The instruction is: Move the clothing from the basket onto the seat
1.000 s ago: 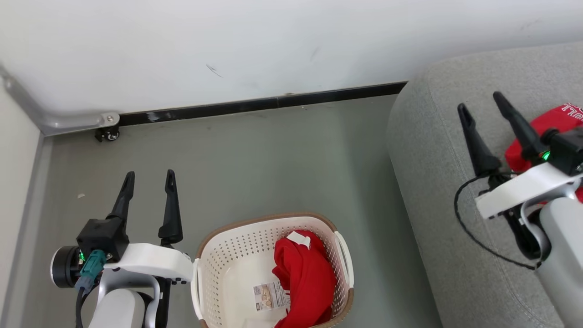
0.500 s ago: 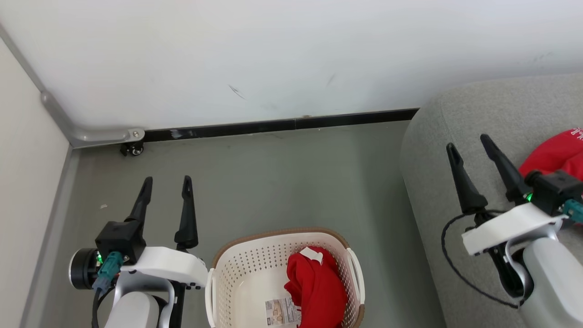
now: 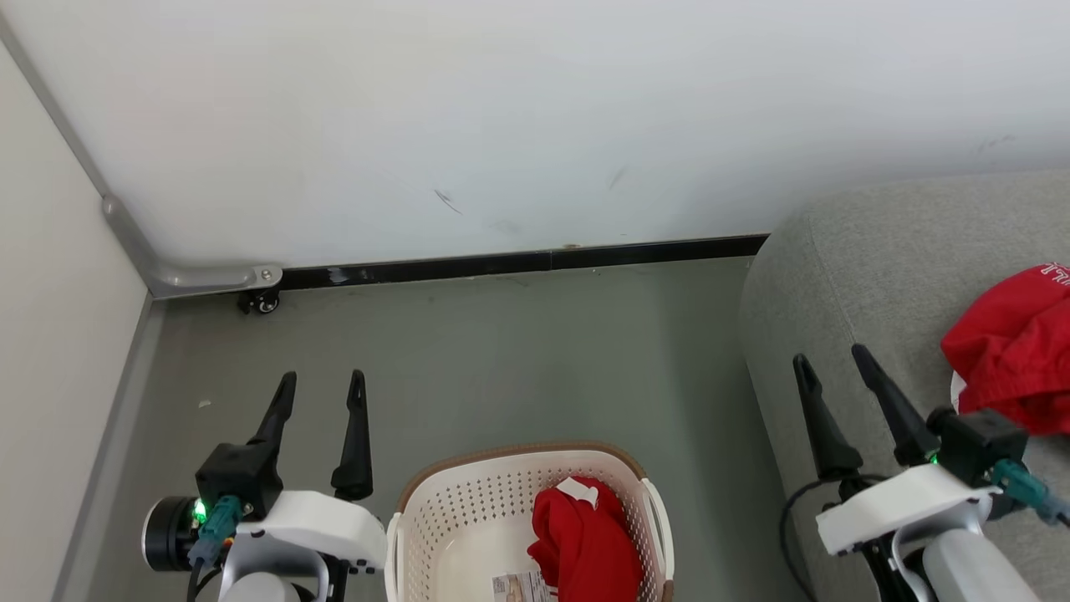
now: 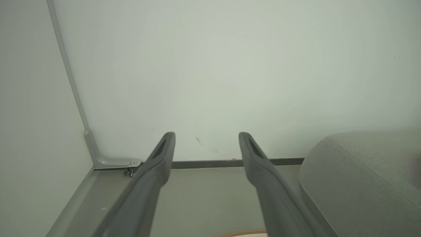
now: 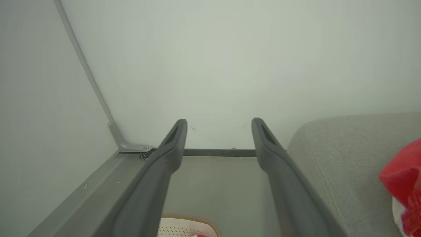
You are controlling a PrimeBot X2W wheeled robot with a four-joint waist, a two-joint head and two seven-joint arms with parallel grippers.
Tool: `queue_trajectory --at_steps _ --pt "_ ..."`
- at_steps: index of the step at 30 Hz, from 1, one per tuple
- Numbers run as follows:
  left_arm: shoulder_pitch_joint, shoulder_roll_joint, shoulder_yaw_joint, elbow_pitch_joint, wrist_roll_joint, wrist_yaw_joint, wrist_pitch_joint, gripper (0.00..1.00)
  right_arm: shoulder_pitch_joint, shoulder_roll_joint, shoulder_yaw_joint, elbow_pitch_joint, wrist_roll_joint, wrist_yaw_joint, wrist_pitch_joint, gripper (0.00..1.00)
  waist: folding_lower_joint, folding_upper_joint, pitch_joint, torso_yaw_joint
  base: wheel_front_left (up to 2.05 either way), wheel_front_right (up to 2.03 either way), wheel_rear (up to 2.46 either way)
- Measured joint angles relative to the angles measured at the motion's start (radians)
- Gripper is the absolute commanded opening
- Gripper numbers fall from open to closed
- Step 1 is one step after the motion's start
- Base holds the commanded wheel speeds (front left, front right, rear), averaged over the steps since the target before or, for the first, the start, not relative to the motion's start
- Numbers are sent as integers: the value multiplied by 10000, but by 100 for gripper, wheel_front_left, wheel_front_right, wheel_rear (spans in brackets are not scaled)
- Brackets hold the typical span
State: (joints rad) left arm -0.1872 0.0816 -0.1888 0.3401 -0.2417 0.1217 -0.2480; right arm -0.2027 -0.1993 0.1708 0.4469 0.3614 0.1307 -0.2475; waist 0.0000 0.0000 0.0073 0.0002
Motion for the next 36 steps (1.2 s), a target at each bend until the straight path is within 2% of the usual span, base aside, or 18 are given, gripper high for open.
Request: queue_trajectory --at_steps 20,36 --pt "455 13 182 190 86 -27 0 100 1466 1003 -982 -341 -738 0 410 100 0 0 -344 -212 0 0 0" --pt "633 -13 169 257 88 -29 0 100 1822 1281 -1206 -1089 -1329 0 1244 100 0 0 -466 -185 0 0 0"
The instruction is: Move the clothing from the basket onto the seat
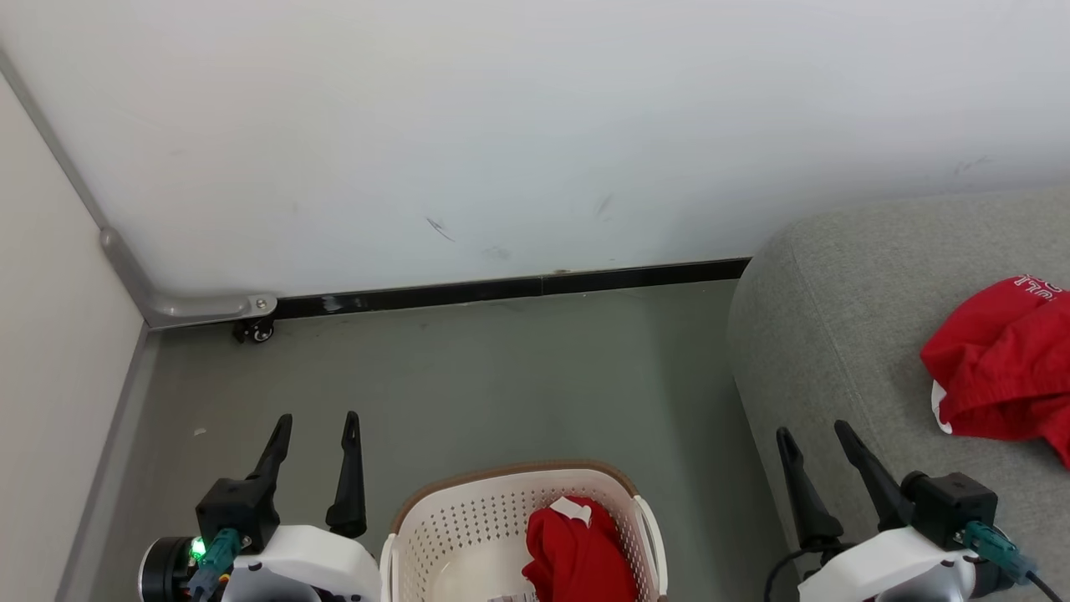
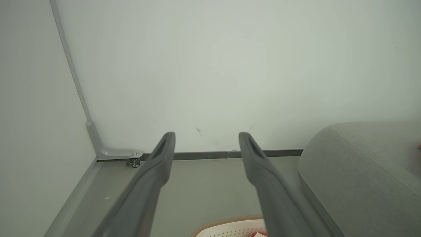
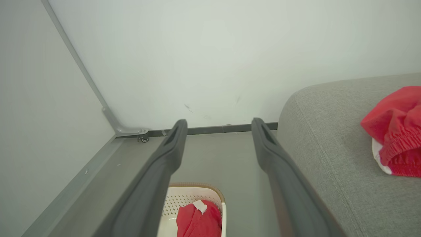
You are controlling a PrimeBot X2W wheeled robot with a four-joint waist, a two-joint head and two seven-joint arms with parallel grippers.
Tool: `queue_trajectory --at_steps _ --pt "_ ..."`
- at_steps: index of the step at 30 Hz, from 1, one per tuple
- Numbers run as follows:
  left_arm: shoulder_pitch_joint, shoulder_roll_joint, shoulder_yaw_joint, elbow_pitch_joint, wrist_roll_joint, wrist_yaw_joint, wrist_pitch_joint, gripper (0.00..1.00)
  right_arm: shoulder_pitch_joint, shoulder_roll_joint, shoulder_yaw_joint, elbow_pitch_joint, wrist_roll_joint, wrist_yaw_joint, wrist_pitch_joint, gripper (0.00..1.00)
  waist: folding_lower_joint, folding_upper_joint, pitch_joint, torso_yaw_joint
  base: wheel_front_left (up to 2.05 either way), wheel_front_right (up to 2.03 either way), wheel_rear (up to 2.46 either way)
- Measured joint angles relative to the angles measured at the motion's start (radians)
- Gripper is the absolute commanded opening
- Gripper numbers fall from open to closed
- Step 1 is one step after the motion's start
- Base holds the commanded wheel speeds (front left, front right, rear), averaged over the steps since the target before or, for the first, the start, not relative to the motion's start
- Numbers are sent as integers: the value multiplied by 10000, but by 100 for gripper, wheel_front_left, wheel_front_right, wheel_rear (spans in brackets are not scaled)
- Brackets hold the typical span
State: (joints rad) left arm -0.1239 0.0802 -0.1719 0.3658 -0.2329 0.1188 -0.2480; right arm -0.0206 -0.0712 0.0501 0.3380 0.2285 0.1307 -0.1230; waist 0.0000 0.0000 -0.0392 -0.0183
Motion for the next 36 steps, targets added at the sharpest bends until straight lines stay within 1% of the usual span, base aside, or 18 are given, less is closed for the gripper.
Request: queue_trajectory --at_steps 26,32,36 --pt "0 -2 190 198 52 0 0 100 254 142 -431 -1058 -297 0 581 100 0 0 296 46 0 0 0" --pt "-22 10 -98 290 247 -71 0 100 482 176 -623 -1312 -445 0 589 100 0 0 407 -1 0 0 0" --pt "-59 -2 -357 468 282 -255 0 100 603 186 -817 -1488 -529 0 602 100 0 0 518 -45 0 0 0"
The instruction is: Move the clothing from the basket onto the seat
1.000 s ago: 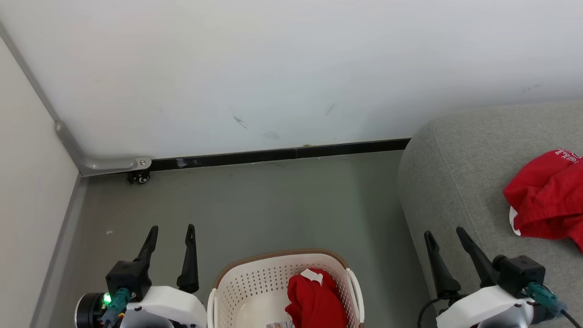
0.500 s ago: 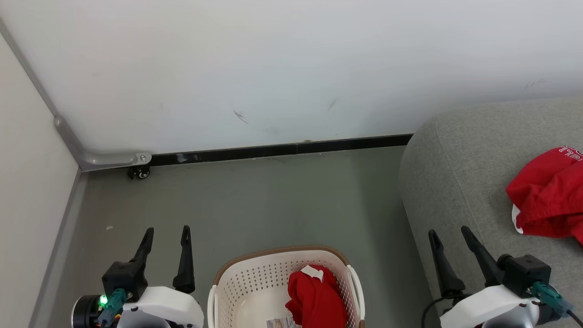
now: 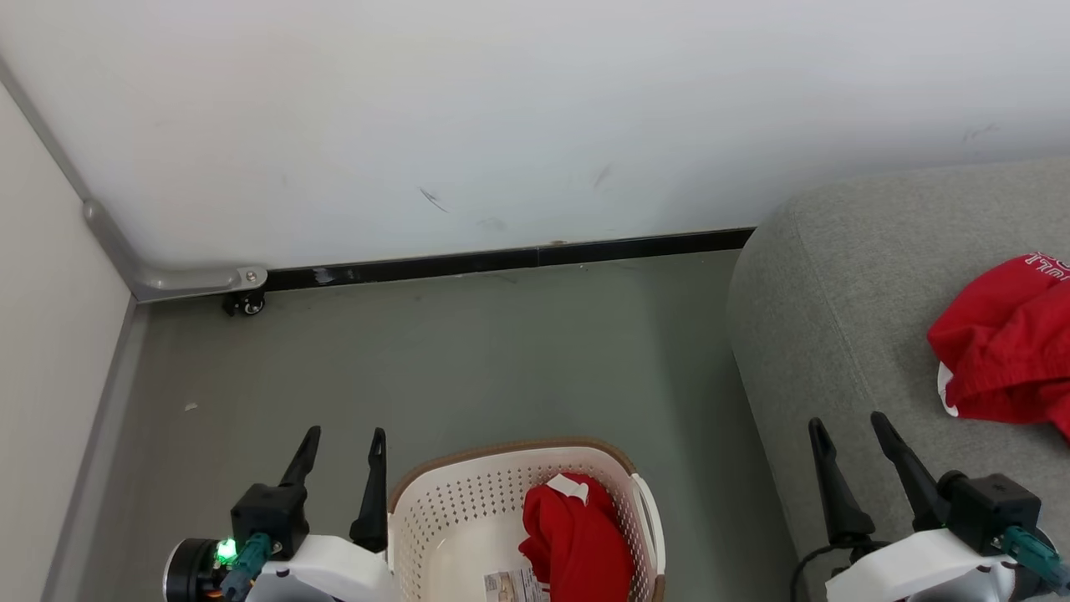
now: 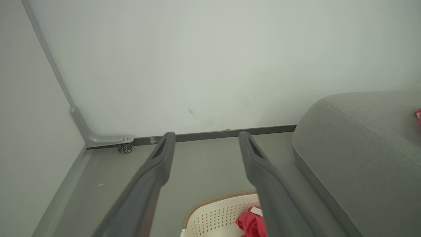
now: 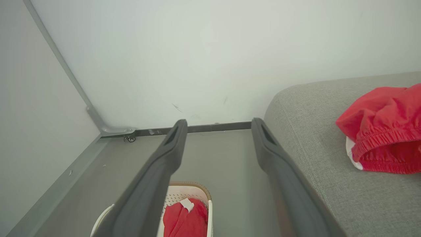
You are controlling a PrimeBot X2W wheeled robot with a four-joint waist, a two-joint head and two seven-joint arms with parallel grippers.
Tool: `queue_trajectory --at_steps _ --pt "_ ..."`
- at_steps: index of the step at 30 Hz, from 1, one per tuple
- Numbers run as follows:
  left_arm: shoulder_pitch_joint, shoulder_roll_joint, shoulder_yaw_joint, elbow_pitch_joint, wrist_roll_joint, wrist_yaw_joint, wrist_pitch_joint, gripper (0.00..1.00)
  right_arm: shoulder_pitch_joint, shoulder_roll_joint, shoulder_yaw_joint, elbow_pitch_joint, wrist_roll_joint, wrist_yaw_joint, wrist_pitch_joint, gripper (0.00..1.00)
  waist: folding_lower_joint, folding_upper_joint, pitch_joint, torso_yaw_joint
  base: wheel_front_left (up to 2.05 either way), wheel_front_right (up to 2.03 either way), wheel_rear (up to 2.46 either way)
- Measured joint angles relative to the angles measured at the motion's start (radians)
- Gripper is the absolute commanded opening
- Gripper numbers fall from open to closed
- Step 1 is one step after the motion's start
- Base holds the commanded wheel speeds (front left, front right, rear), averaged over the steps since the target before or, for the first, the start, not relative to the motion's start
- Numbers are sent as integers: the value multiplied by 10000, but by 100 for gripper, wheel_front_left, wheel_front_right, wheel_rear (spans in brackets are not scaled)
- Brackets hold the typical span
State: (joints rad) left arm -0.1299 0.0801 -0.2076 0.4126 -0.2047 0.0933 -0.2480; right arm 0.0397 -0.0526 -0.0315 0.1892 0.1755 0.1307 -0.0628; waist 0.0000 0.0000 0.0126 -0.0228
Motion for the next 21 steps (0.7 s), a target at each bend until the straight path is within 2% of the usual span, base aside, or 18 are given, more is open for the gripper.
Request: queue_trajectory --at_steps 7,21 --pt "-528 -52 -447 276 180 -334 2 100 -16 33 -194 -360 -90 0 13 100 0 0 271 -106 0 0 0" --pt "-1447 -201 -1051 782 435 -686 184 100 -457 67 -217 -886 -90 0 59 100 0 0 1124 -401 0 0 0"
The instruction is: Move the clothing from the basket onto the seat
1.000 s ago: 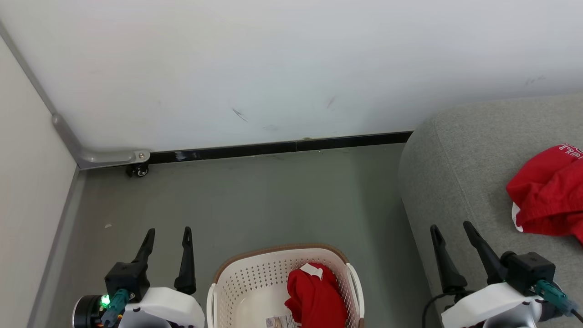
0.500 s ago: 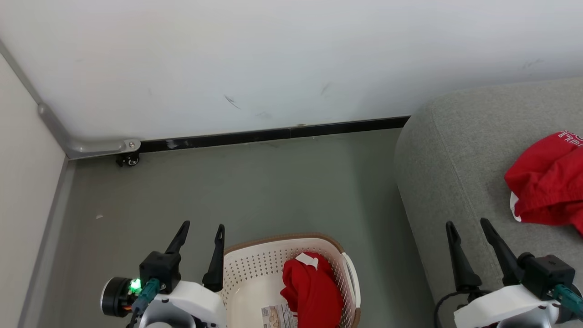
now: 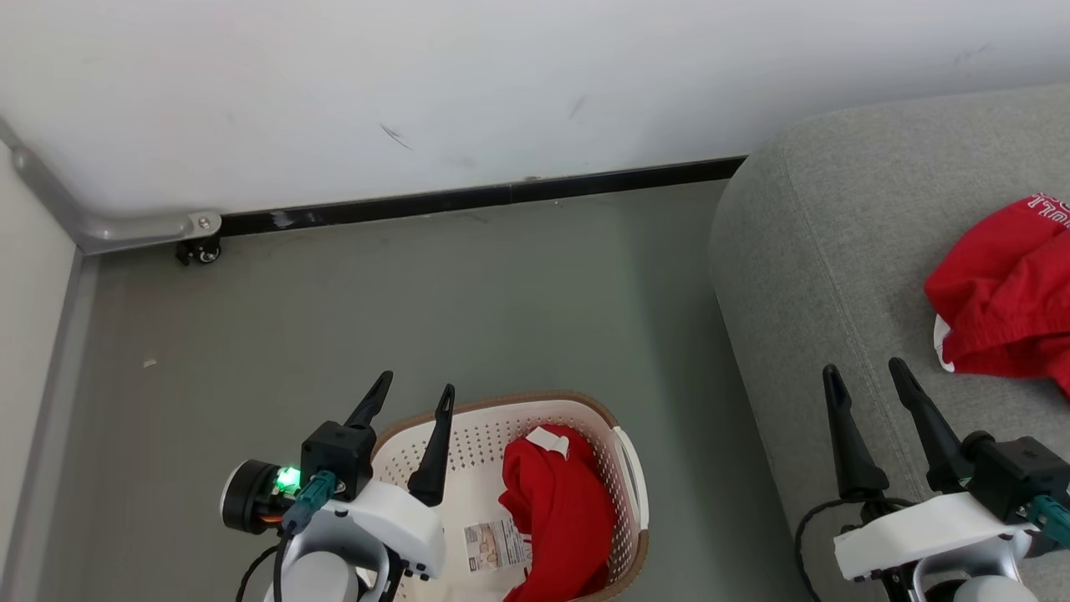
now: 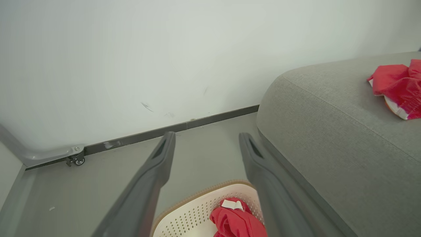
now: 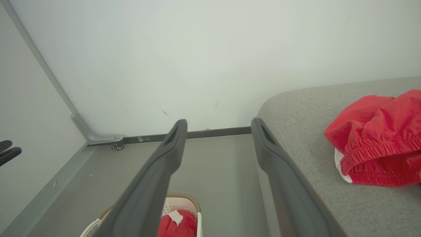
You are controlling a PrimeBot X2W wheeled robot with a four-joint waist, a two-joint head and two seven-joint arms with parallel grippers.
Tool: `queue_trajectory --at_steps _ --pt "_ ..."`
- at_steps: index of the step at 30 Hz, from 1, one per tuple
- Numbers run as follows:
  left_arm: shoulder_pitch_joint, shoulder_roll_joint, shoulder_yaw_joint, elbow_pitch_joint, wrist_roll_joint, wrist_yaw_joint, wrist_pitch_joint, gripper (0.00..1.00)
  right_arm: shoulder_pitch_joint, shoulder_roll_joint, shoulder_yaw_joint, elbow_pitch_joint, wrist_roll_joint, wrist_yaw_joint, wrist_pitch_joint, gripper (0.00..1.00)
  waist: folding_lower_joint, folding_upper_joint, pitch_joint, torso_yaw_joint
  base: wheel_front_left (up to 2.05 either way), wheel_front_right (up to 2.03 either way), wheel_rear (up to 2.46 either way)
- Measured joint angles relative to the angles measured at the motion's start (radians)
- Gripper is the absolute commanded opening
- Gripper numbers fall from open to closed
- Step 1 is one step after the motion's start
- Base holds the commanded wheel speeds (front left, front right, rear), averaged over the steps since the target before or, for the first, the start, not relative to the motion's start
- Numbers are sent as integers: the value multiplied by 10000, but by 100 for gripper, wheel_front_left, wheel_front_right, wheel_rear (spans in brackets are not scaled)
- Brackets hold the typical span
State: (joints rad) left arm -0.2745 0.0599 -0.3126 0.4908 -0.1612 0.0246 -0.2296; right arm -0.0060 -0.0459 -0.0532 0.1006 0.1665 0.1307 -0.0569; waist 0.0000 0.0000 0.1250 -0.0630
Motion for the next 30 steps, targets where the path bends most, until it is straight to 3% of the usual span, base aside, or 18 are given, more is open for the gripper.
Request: queue_trajectory --at_steps 30 --pt "-1762 -79 -330 1551 -4 -234 184 100 -1032 27 -330 -470 29 0 -144 100 0 0 2657 -886 0 0 0"
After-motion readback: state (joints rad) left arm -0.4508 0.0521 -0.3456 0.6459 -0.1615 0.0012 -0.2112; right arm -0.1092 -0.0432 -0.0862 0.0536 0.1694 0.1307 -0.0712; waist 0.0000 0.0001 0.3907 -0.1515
